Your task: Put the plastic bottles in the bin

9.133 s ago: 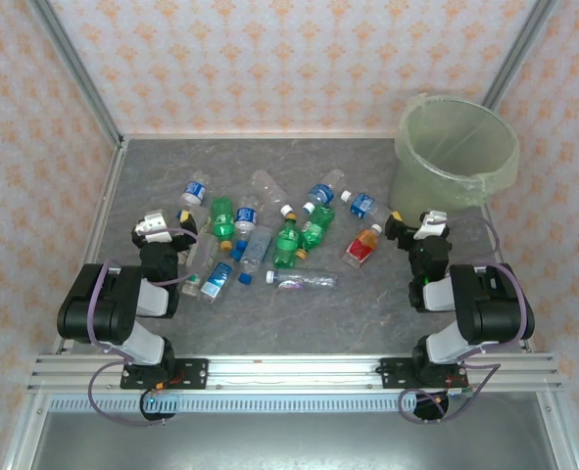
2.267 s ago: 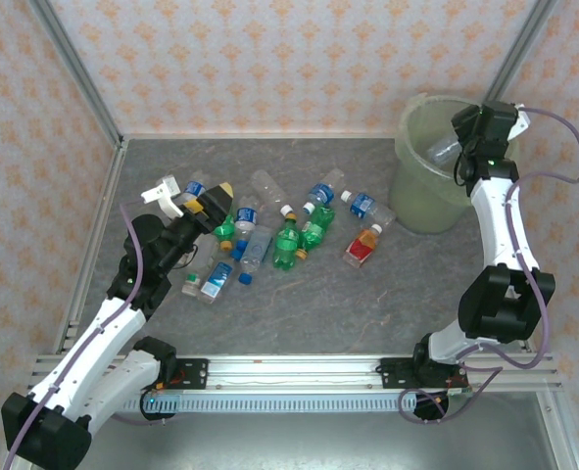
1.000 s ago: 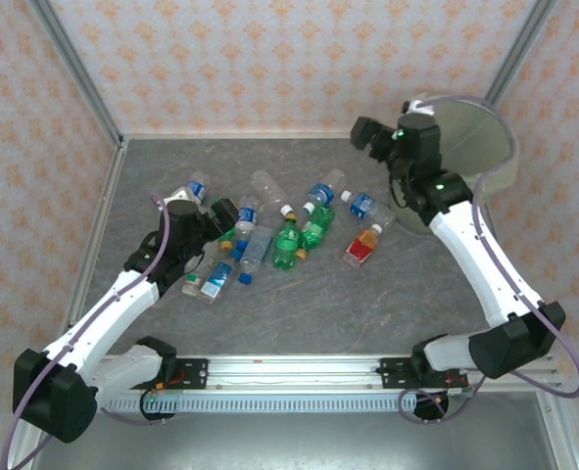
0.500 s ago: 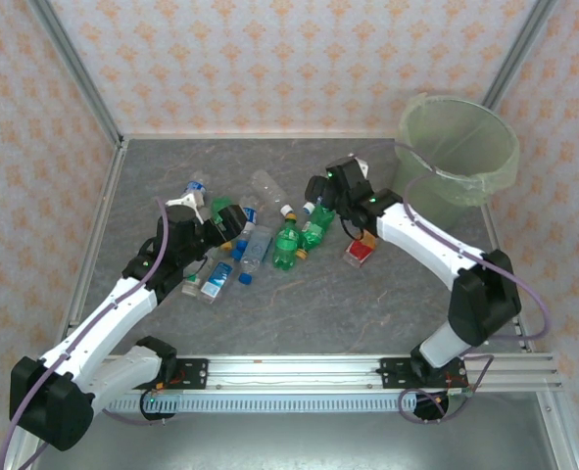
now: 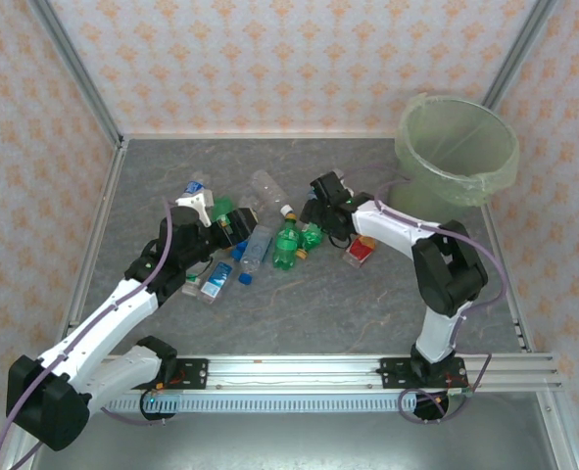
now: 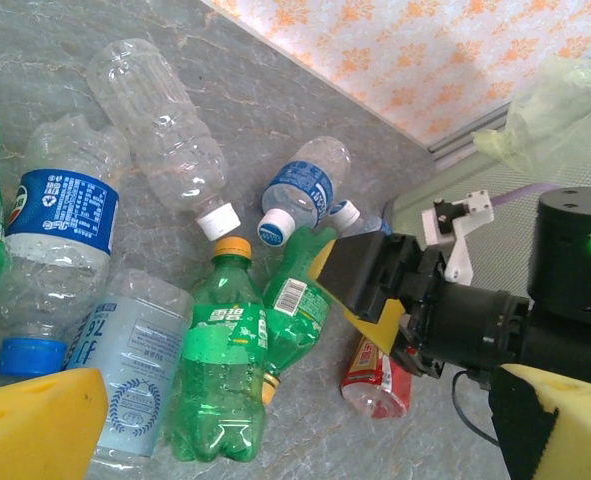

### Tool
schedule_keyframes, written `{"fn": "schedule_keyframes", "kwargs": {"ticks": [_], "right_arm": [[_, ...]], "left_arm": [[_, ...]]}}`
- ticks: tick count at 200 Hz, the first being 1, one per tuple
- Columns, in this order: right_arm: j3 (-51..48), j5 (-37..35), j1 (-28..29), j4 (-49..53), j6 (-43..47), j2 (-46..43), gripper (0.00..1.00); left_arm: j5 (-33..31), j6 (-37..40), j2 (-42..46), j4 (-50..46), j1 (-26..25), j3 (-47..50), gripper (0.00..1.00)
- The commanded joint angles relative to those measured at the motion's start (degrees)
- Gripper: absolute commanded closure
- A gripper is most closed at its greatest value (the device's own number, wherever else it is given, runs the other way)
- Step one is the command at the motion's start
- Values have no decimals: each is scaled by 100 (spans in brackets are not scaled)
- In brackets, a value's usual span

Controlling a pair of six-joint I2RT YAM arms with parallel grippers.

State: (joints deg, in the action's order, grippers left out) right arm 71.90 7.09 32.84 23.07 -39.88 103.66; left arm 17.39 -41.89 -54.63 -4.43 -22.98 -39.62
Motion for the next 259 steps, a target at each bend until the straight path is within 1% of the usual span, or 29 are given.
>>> {"fn": "schedule_keyframes", "kwargs": {"ticks": [1, 29, 55, 97, 113, 148, 160, 165, 179, 183, 192, 259], "right_arm": [[43, 95, -41, -125, -195, 166, 19], [87, 124, -44, -221, -187, 380, 22], [39, 103, -92, -326, -213, 465, 25], [26, 120, -115, -367, -187, 621, 25], [22, 134, -117, -373, -185, 673, 27], [18, 53, -118, -369, -128, 724, 27], [17, 30, -120, -344, -133, 724, 34], [32, 5, -120, -328, -114, 702, 37], [11, -40, -118, -302, -96, 627, 39], [6, -60, -115, -299, -95, 601, 41], [-11, -110, -113, -273, -75, 533, 44], [22, -498, -76, 3, 84, -119, 45]], "left_arm": [[-19, 127, 146, 171, -83, 89, 1], [-53, 137, 180, 110, -107, 70, 1], [-142, 202, 233, 0, -109, 33, 1], [-148, 234, 269, 0, -113, 24, 1], [-145, 234, 252, -5, -110, 22, 1], [-145, 233, 243, 6, -115, 16, 1], [-146, 242, 234, 11, -111, 19, 1], [-147, 241, 234, 10, -117, 23, 1], [-146, 225, 225, 45, -118, 46, 1], [-141, 217, 225, 59, -113, 50, 1], [-146, 199, 216, 85, -119, 67, 1], [-174, 173, 159, 235, -119, 68, 1]]}}
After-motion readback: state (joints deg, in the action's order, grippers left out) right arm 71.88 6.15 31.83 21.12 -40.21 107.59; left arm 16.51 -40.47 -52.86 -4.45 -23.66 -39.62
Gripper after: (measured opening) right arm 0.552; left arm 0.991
